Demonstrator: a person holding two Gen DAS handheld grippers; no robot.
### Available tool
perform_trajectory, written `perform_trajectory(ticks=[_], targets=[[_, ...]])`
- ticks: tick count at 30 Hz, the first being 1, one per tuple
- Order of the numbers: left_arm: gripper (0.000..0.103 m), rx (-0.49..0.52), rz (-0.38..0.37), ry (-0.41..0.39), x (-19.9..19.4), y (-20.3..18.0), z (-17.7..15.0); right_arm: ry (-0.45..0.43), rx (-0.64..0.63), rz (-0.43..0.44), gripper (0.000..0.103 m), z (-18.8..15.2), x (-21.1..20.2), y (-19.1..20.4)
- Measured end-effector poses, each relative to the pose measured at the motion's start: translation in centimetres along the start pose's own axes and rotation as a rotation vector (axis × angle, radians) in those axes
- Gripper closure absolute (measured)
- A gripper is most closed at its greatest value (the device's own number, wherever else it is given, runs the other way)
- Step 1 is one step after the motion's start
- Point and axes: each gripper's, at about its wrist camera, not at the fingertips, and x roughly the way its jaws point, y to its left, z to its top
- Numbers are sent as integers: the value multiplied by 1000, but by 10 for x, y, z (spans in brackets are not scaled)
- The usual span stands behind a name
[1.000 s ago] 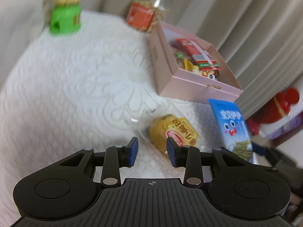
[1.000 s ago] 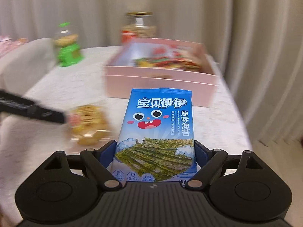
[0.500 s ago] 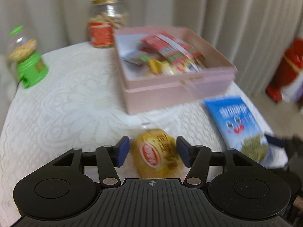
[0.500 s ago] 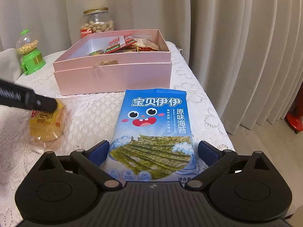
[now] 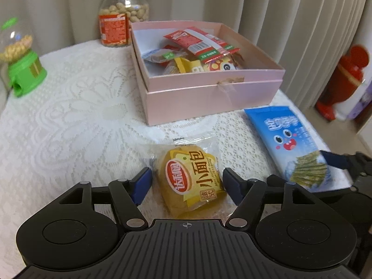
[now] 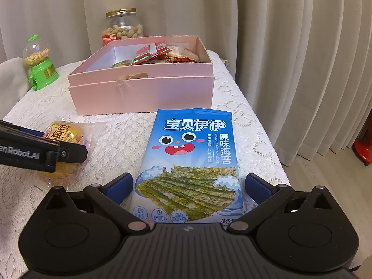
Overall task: Organize snacks
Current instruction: 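Grasp the yellow bread bun with the left gripper, then carry the seaweed bag and bread bun over the pink box with both grippers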
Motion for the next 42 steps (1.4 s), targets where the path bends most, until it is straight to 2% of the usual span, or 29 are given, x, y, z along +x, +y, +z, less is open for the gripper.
perform_trajectory(ticks=[3, 9, 14, 15, 21, 27, 33, 42], targets=[[37, -65, -62, -35, -11, 13, -9, 30, -15, 18, 0, 6, 3, -1], [40, -61, -81, -48, -27, 12, -23, 79, -11, 23, 1, 23, 13, -4], [41, -54, -79, -43, -31, 6, -28, 80, -40, 23, 10, 25, 9, -1], [41, -53, -82, -41, -32, 5, -28, 79, -43, 25, 15, 25, 8, -2], [41, -49, -110, -43, -42, 4, -34, 78, -50, 38, 19, 26, -2, -5], [41, -50, -134, -72, -53, 1, -34, 15, -100, 45, 19, 30, -38, -1], [41, -54, -152, -118, -68, -2, -25, -94, -108, 66, 19, 51, -82, 0], [41, -91, -167, -245, -93, 14, 16, -234, -140, 89, 19, 94, -117, 3]])
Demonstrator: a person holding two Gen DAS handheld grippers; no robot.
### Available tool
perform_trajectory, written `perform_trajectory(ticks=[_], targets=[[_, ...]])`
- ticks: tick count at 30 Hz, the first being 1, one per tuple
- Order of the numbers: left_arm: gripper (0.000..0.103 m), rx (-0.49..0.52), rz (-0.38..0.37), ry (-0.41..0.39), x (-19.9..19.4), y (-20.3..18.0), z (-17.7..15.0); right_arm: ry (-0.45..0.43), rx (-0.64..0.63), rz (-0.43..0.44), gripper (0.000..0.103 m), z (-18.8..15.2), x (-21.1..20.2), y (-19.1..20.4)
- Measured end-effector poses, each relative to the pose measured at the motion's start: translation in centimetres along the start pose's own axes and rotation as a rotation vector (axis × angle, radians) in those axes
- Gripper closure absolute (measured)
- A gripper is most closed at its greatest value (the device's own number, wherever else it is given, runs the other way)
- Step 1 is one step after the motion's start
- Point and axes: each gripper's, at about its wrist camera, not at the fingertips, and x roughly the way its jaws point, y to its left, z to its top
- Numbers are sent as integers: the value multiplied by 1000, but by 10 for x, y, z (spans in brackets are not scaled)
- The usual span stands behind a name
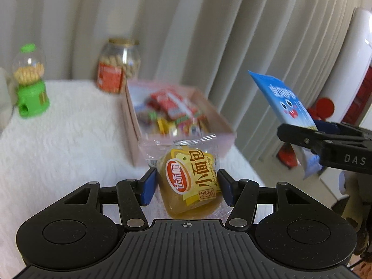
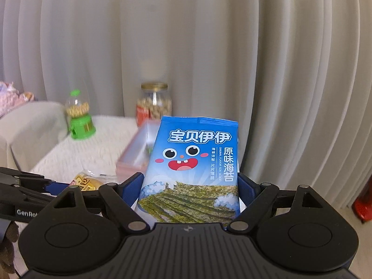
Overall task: Organize snacks
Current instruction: 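Carry the seaweed bag and bread bun over the pink box with both grippers, then lower both snacks into the pink box and open both grippers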
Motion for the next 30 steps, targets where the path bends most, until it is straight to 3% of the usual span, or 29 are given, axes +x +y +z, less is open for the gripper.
perform_trajectory(ticks=[5, 9, 11, 13, 15, 17, 18, 22, 27, 30], targets=[[41, -17, -17, -111, -7, 9, 51, -60, 22, -13, 19, 36, 1, -10], [41, -66, -56, -172, 13, 16, 96, -118, 14, -27, 19, 68, 4, -16], [41, -120, -108, -157, 42, 20, 111, -137, 2, -35, 18, 79, 10, -19], [40, -159, -153, -70, 89, 26, 114, -129, 0, -34, 18, 85, 23, -22], [42, -110, -82, 44, 137, 28, 104, -99, 5, -28, 18, 87, 43, -23], [40, 5, 87, 85, 168, 27, 89, -60, 13, -18, 18, 85, 63, -24], [38, 13, 88, 60, 169, 31, 85, -40, 17, -10, 18, 84, 75, -25], [43, -142, -10, -25, 140, 60, 82, 25, 39, 53, 18, 79, 128, -21], [43, -223, 17, -67, 113, 87, 76, 159, 60, 99, 18, 69, 209, 1], [43, -232, 23, -61, 104, 92, 65, 294, 189, 174, 18, 39, 243, 0]])
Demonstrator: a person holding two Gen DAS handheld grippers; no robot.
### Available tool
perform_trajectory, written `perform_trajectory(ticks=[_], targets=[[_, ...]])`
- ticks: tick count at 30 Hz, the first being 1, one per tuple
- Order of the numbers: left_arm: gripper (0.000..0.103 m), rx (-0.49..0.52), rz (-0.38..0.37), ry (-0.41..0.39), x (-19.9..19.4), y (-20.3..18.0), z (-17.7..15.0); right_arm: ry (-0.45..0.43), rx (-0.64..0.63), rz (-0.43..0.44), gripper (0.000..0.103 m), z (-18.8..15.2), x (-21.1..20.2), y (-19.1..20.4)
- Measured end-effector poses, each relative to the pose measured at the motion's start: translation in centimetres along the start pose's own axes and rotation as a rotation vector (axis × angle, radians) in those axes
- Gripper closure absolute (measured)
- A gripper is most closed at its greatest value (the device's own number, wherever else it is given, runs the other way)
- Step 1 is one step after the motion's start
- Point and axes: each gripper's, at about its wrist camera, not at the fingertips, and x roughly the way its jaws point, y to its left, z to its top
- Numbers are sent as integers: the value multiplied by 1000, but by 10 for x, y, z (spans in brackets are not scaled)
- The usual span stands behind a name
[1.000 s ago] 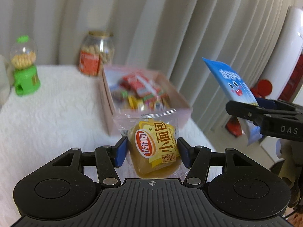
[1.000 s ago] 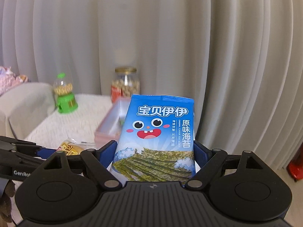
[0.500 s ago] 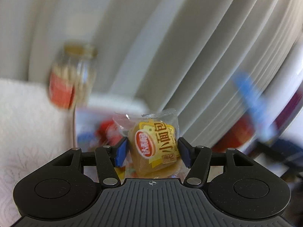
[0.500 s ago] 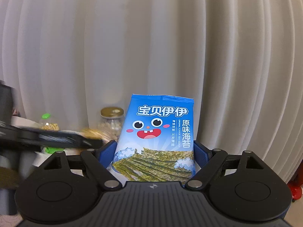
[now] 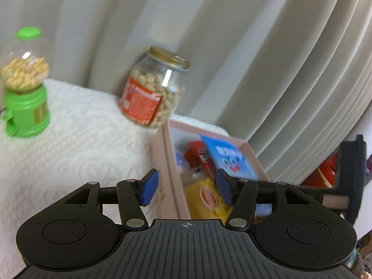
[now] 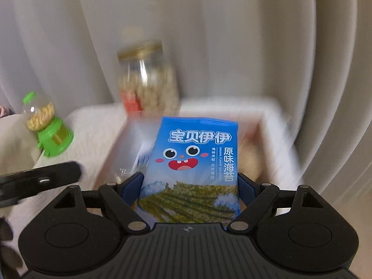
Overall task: Organize snacks
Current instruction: 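Lower both snacks into the pink box and open both grippers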
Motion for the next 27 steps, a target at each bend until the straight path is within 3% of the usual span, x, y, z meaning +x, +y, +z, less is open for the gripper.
perform_trajectory(ticks=[2, 4, 9, 15, 21, 27], targets=[[43, -1, 15, 0, -5, 3, -5, -10, 62, 50, 21, -6, -1, -3], [43, 16, 42, 6, -7, 2, -11, -24, 35, 48, 20, -7, -6, 2], [43, 88, 144, -5, -14, -10, -23, -70, -90, -64, 18, -2, -24, 13], [43, 121, 143, 1, -34, -23, -36, -125, -37, -40, 17, -9, -65, 6], [43, 169, 164, 21, -53, -34, -66, -163, -81, -83, 17, -52, -99, 19], [43, 221, 202, 33, -75, -31, -133, -123, -104, -96, 16, -124, -124, 18]])
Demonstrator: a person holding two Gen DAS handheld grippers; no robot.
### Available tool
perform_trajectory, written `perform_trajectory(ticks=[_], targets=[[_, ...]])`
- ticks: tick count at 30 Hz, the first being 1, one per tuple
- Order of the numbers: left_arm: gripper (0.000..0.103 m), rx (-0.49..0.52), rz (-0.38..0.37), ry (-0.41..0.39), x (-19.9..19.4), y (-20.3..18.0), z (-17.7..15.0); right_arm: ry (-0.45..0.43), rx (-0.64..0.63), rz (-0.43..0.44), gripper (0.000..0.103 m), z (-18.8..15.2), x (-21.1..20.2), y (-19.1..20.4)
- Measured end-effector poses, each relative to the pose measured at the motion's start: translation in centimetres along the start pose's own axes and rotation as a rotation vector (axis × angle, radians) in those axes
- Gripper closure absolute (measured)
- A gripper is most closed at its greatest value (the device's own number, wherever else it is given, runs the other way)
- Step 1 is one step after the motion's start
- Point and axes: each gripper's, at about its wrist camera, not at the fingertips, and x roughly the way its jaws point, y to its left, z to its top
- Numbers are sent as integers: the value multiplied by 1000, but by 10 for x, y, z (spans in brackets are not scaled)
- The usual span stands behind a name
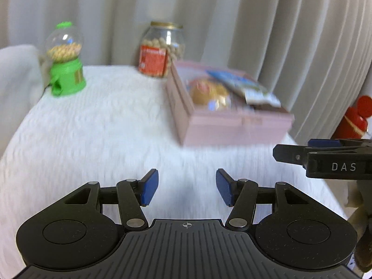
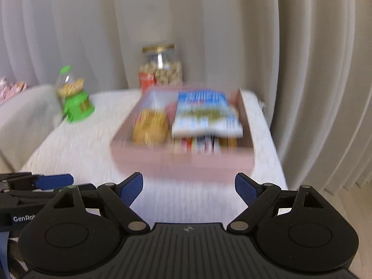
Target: Organize snacks
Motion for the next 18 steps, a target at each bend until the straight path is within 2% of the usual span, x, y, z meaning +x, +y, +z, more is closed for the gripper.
perform_trajectory(ticks=[3, 7, 9, 12, 18], targets=[[43, 15, 24, 33, 10, -5, -16, 23, -3, -27, 16, -29, 0, 2], [42, 84, 75, 13, 19, -16, -18, 86, 31, -45, 16, -48, 21, 2], [41, 133, 110, -1, 25, -23, -20, 85, 35, -77, 14, -51, 30, 3], [40, 124, 122, -9, 26, -24, -19, 88, 33, -140, 0, -54, 35, 4], [40, 121, 165, -21, 30, -31, -20, 83, 55, -123, 0, -55, 37, -7]])
